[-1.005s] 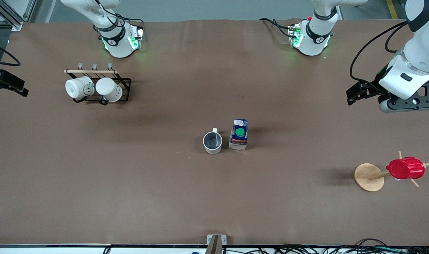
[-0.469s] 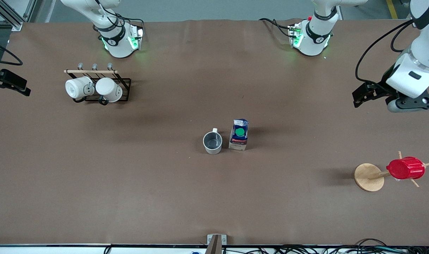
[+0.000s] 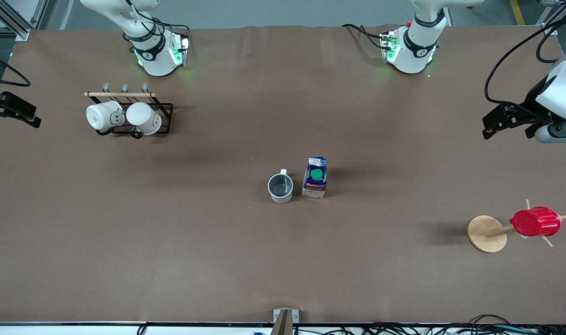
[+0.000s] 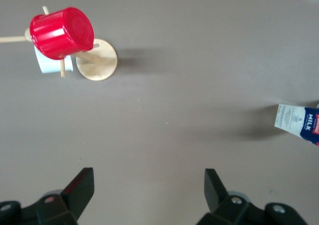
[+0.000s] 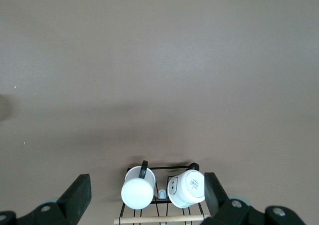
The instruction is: Place cup and milk on table
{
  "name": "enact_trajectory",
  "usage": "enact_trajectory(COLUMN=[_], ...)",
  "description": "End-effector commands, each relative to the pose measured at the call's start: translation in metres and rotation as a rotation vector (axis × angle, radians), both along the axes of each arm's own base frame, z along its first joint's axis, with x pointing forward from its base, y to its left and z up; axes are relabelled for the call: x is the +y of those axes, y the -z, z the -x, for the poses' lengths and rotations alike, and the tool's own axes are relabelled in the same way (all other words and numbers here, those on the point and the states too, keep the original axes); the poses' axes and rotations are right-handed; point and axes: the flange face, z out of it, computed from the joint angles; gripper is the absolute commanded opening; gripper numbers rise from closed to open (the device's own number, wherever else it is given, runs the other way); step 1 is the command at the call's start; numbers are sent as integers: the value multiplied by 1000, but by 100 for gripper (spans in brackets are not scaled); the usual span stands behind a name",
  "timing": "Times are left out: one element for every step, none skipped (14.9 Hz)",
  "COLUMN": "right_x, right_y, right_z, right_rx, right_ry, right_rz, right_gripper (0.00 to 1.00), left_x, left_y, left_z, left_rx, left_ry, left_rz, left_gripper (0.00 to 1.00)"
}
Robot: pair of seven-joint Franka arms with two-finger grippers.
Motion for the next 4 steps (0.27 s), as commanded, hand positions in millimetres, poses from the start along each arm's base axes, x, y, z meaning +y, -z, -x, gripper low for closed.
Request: enact_trajectory(right_x=[2, 3, 3, 3], right_y=[-2, -3, -1, -2], right_z=[4, 4, 4, 5], right_rx=[-10, -13, -9, -6], right_ry=[-13, -13, -13, -12], right_rz=[-18, -17, -18, -18], right_gripper=[100, 100, 100, 100], left_x=[-4, -5, -5, -5], left_y=[-4, -6, -4, -5], left_z=[9, 12, 13, 15], left_rx=[11, 9, 14, 12], left_ry=[14, 14, 16, 16], left_rz=[12, 12, 11, 10], left_gripper=[97, 97, 97, 97])
